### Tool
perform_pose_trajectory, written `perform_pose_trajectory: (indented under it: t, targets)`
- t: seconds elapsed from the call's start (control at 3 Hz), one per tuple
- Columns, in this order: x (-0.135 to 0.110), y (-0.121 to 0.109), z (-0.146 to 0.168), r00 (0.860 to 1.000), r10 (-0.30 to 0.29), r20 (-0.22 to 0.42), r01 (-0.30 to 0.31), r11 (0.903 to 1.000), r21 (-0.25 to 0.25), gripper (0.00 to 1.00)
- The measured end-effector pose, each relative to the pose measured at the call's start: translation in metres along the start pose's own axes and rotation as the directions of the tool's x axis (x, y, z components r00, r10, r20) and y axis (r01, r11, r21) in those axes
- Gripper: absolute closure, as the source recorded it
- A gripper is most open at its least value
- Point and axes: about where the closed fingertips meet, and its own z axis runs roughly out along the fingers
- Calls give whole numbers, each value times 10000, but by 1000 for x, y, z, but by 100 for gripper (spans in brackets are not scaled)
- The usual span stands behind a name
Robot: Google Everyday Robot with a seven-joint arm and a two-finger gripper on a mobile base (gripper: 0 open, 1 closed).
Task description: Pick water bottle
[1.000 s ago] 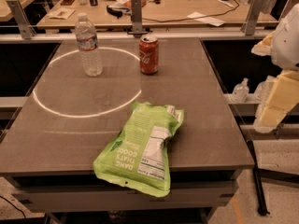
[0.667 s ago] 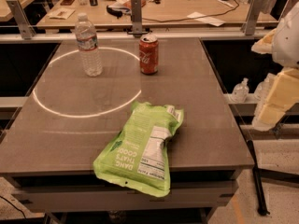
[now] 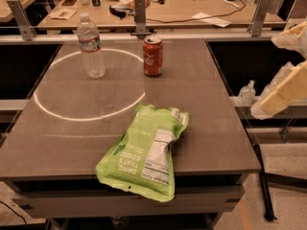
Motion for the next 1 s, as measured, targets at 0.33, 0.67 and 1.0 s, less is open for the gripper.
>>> perform_pose_trajectory:
  t: [0.33,0.67,1.0]
  targets:
    - [-37,0,-1,9792,506,1966,-502,9987,-73,0]
    - [-78,-1,10,9454,772,3167,-630,9965,-549,0]
    - [-150,-14,55,9104,973,4020,-364,9870,-1565,0]
